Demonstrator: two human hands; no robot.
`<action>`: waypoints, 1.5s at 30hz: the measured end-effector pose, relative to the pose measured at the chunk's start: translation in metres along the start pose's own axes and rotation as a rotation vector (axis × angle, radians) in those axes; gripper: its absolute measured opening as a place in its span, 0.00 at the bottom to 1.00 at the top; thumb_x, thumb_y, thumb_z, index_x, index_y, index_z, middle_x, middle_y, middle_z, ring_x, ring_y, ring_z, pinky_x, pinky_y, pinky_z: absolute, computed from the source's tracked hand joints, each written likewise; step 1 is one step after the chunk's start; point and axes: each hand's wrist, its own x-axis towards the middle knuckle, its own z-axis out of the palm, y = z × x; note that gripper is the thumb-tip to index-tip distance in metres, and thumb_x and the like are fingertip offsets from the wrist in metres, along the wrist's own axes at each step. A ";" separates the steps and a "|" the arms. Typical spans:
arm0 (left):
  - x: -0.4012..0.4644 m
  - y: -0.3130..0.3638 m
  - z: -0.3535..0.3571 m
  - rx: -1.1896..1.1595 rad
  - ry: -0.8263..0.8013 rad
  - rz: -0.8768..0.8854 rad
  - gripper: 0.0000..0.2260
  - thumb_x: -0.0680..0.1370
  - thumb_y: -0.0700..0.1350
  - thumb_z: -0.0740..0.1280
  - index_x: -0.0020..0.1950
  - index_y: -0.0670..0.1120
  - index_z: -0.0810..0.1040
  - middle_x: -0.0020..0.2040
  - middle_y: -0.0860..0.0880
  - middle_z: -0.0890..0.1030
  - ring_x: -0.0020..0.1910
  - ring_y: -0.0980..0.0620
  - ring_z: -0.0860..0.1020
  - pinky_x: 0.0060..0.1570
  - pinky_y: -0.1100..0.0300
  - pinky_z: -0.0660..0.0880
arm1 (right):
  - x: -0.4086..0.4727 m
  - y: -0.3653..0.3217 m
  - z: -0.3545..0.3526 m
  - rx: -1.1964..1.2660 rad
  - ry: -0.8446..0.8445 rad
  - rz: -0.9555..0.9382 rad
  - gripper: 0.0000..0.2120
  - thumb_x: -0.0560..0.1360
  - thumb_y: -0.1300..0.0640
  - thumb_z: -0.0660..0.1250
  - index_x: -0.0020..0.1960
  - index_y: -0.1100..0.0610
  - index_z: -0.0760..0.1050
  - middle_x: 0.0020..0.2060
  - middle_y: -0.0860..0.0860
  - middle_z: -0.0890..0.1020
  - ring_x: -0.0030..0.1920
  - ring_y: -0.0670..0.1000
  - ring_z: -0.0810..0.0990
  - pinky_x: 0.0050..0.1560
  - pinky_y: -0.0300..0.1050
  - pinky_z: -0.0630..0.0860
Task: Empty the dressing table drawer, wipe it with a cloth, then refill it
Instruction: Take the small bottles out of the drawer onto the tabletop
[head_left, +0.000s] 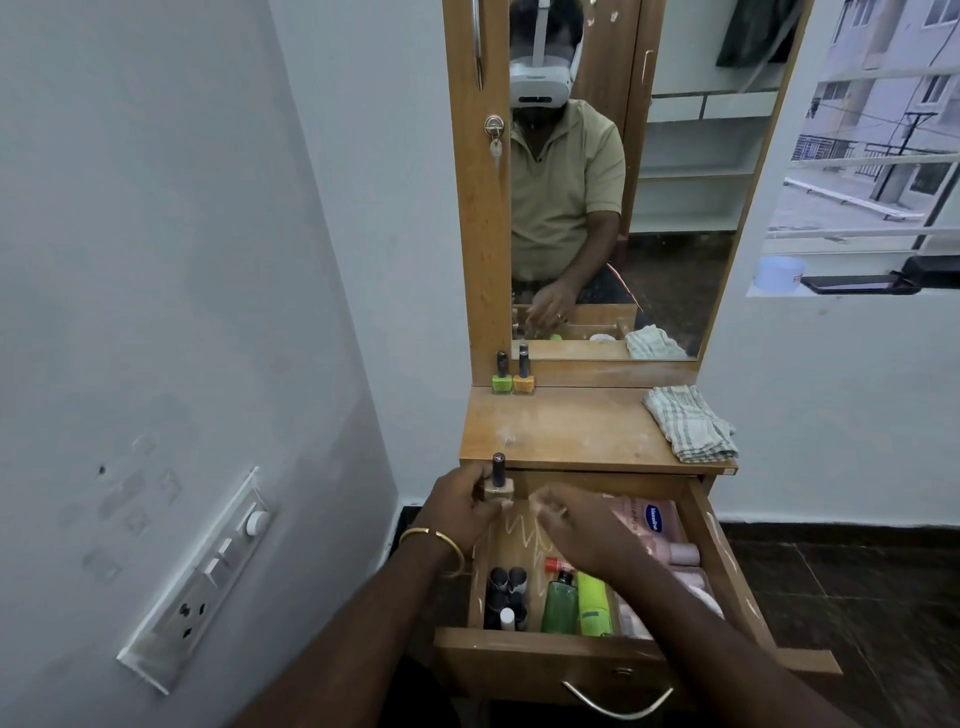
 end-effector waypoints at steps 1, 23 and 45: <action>0.000 0.000 -0.001 0.001 0.002 -0.001 0.10 0.73 0.42 0.73 0.52 0.51 0.78 0.49 0.51 0.82 0.47 0.55 0.79 0.44 0.70 0.70 | -0.003 0.007 0.006 -0.071 -0.070 0.022 0.10 0.80 0.57 0.62 0.59 0.48 0.76 0.51 0.46 0.80 0.47 0.43 0.78 0.50 0.44 0.79; 0.029 0.010 -0.010 0.018 0.019 0.015 0.09 0.74 0.45 0.72 0.54 0.48 0.79 0.50 0.51 0.82 0.49 0.53 0.79 0.51 0.58 0.75 | 0.015 0.008 -0.014 -0.018 -0.175 -0.034 0.07 0.77 0.57 0.67 0.54 0.49 0.78 0.47 0.43 0.80 0.45 0.42 0.78 0.47 0.37 0.76; 0.179 -0.015 -0.005 0.061 0.074 -0.101 0.13 0.69 0.45 0.77 0.47 0.51 0.75 0.44 0.52 0.79 0.42 0.55 0.76 0.41 0.65 0.72 | 0.182 0.016 -0.026 0.065 0.400 0.014 0.13 0.75 0.55 0.70 0.59 0.49 0.74 0.51 0.45 0.79 0.51 0.46 0.76 0.48 0.42 0.72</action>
